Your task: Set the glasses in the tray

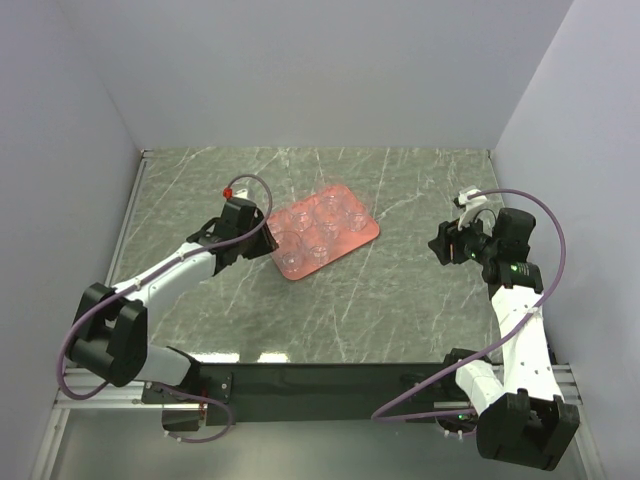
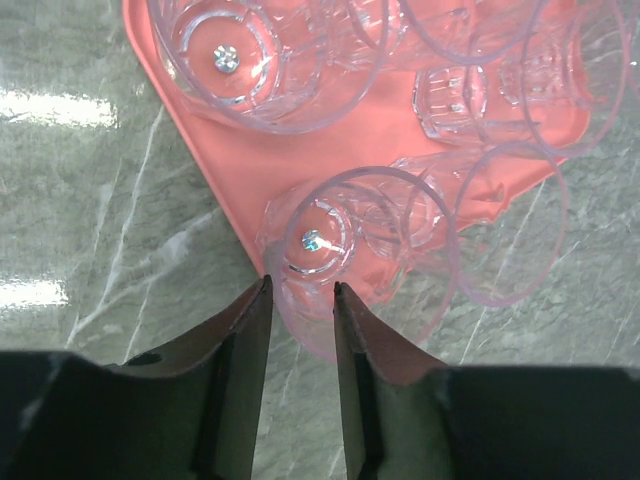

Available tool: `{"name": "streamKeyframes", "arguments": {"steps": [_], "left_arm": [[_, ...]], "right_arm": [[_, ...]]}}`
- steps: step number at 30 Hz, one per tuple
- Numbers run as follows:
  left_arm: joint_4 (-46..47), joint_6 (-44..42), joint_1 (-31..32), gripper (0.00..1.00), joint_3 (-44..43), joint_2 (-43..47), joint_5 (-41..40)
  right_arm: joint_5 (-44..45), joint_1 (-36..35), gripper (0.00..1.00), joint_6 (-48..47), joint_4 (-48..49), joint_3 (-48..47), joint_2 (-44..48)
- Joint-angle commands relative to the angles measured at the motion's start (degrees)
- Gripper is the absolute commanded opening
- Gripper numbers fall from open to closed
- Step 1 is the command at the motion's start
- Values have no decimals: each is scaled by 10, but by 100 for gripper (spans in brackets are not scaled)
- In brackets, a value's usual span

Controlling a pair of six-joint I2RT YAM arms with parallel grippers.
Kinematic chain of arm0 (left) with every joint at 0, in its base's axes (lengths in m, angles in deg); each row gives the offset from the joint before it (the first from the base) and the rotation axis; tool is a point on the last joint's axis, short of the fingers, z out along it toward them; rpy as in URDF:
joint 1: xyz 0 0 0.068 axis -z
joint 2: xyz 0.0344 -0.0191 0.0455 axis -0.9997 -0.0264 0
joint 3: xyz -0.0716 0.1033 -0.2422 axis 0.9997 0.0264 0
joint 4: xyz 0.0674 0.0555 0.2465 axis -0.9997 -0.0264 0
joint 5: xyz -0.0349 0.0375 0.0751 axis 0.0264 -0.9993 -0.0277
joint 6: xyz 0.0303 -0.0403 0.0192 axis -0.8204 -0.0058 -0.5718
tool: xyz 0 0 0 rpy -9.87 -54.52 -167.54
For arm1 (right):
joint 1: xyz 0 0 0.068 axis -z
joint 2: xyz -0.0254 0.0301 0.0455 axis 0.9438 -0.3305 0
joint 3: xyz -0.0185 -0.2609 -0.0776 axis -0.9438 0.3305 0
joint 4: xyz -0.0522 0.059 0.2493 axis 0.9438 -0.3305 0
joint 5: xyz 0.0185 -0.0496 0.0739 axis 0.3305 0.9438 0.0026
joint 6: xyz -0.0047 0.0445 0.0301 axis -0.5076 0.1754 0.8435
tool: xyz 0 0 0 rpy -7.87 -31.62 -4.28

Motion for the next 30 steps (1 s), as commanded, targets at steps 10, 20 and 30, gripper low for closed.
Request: {"name": "streamKeyframes", "arguments": {"steps": [10, 20, 30], "left_arm": [[-26, -63, 2, 54, -37, 125, -39], [-75, -151, -12, 94, -14, 314, -185], [-89, -197, -132, 99, 23, 388, -208]], "right_arm": [[-17, 27, 60, -3, 9, 4, 18], [-30, 64, 61, 16, 20, 4, 50], [129, 65, 75, 127, 98, 41, 156]]}}
